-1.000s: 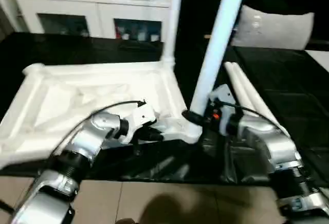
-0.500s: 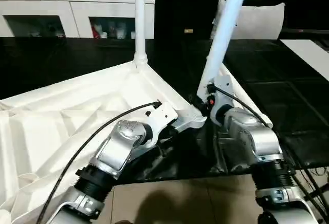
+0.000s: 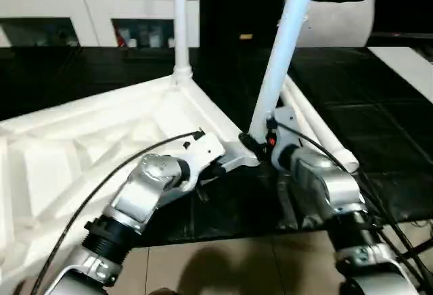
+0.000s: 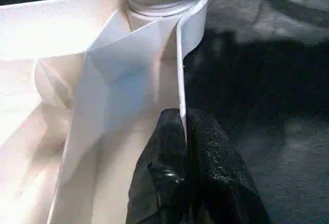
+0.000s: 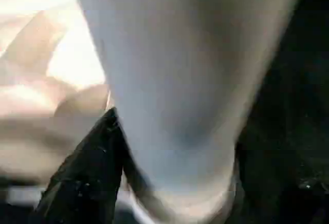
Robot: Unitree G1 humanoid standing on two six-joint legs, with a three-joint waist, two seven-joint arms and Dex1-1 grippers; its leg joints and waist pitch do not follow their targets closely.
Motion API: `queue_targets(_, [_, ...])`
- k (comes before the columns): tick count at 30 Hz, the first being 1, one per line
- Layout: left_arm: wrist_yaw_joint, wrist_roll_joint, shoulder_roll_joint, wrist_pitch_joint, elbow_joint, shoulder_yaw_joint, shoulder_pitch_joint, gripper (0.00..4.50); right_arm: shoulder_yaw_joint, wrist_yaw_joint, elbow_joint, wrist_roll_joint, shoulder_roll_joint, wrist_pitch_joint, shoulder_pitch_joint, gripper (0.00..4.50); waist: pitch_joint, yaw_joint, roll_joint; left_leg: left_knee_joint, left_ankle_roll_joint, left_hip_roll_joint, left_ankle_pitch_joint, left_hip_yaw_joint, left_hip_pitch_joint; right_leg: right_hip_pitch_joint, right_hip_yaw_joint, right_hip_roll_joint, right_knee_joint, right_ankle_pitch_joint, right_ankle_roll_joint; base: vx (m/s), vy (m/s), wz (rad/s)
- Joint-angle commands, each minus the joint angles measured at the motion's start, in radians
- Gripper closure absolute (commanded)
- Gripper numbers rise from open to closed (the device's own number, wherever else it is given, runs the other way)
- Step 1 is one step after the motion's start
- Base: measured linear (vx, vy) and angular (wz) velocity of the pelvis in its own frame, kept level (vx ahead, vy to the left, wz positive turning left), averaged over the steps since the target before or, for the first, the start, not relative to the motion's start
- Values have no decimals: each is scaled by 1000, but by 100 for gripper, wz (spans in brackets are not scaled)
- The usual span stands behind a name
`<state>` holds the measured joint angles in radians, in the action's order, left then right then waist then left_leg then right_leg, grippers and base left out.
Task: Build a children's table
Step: Rotate leg to tighten
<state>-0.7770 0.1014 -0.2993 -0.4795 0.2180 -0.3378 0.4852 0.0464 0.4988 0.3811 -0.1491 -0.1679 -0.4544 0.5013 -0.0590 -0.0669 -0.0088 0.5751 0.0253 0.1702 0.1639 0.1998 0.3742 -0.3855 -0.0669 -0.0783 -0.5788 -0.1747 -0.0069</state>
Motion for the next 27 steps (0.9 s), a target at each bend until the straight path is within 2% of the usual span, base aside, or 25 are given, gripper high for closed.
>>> queue_targets(1, [-3, 4, -20, 37, 6, 28, 38, 450, 9, 74, -33, -15, -36, 19, -12, 100, 66, -6, 0, -78, 31, 66, 305, -36, -24, 25, 52, -80, 65, -268, -158, 0, 0, 0])
queue_targets(2, [-3, 4, -20, 37, 6, 28, 38, 450, 9, 74, -33, -15, -36, 19, -12, 91, 68, -7, -1, -76, 26, 66, 288, -35, -25, 25, 53, -80, 62, -245, -164, 51, -24, 1])
queue_targets(3, [-28, -7, -35, 58, 20, 25, 41, 450, 21, 159, -63, -28, -81, 45, -28, 91, 73, -10, 3, -69, 5, 63, 216, -32, -18, 33, 52, -80, 53, -163, -184, 51, -24, 1])
queue_targets(4, [-28, -7, -35, 58, 20, 25, 41, 450, 21, 159, -63, -28, -81, 45, -28, 78, 73, -10, 3, -69, 5, 63, 216, -32, -18, 33, 52, -80, 53, -163, -184, 50, -25, 0])
queue_targets(5, [-61, -15, -52, 82, 29, 16, 43, 450, 22, 225, -89, -46, -119, 60, -42, 64, 84, -18, 1, -57, -29, 61, 114, -30, -14, 40, 50, -76, 34, -18, -211, 0, 0, 0])
queue_targets(6, [-64, -16, -54, 84, 30, 15, 43, 450, 22, 231, -92, -47, -122, 62, -44, 54, 88, -21, -1, -51, -47, 59, 74, -29, -11, 42, 49, -74, 25, 44, -220, 0, 0, 0])
queue_targets(7, [-79, -16, -64, 111, 41, 9, 44, 450, 21, 264, -100, -51, -144, 84, -50, 54, 86, -23, -2, -46, -81, 56, 28, -27, -4, 39, 49, -72, 18, 123, -241, 0, 0, 0])
queue_targets(8, [-115, -21, -80, 143, 60, -1, 46, 450, 17, 318, -107, -58, -182, 111, -60, 52, 82, -26, -4, -43, -97, 54, 49, -23, -4, 36, 49, -74, 22, 110, -251, 0, 0, 0])
queue_targets(10, [-140, -23, -92, 172, 70, -9, 46, 450, 17, 347, -106, -56, -204, 140, -65, 28, 79, -31, -2, -45, -96, 59, 90, -24, -7, 36, 49, -78, 26, 46, -250, 0, 0, 0])
queue_targets(11, [-159, -24, -99, 199, 76, -16, 45, 450, 17, 363, -103, -56, -216, 155, -67, 17, 75, -31, -2, -50, -76, 62, 135, -25, -10, 34, 47, -77, 36, -60, -239, 0, 0, 0])
queue_targets(12, [-163, -24, -101, 205, 78, -17, 45, 450, 17, 367, -102, -56, -219, 159, -68, 17, 74, -32, -2, -50, -69, 63, 153, -26, -11, 32, 47, -78, 40, -97, -234, 0, 0, 0])
queue_targets(15, [-254, -24, -140, 295, 93, -52, 39, 450, 14, 451, -93, -69, -261, 208, -69, 17, 67, -30, 2, -60, -18, 68, 243, -30, -19, 25, 48, -77, 54, -254, -199, 0, 0, 0])
queue_targets(20, [-359, -39, -170, 352, 106, -85, 45, 450, 72, 569, -85, -55, -305, 283, -74, 17, 64, -37, 4, -63, 10, 70, 307, -32, -26, 20, 49, -79, 58, -305, -187, 0, 0, 0])
queue_targets(23, [-398, -48, -174, 374, 109, -91, 49, 450, 109, 592, -65, -28, -312, 307, -68, 17, 67, -44, 1, -62, 7, 72, 291, -31, -25, 19, 51, -81, 54, -283, -195, 0, 0, 0])
queue_targets(27, [-428, -53, -177, 399, 118, -99, 57, 450, 133, 621, -51, -25, -298, 296, -62, 17, 70, -49, 0, -59, -2, 70, 257, -30, -19, 24, 51, -81, 49, -246, -207, 0, 0, 0])
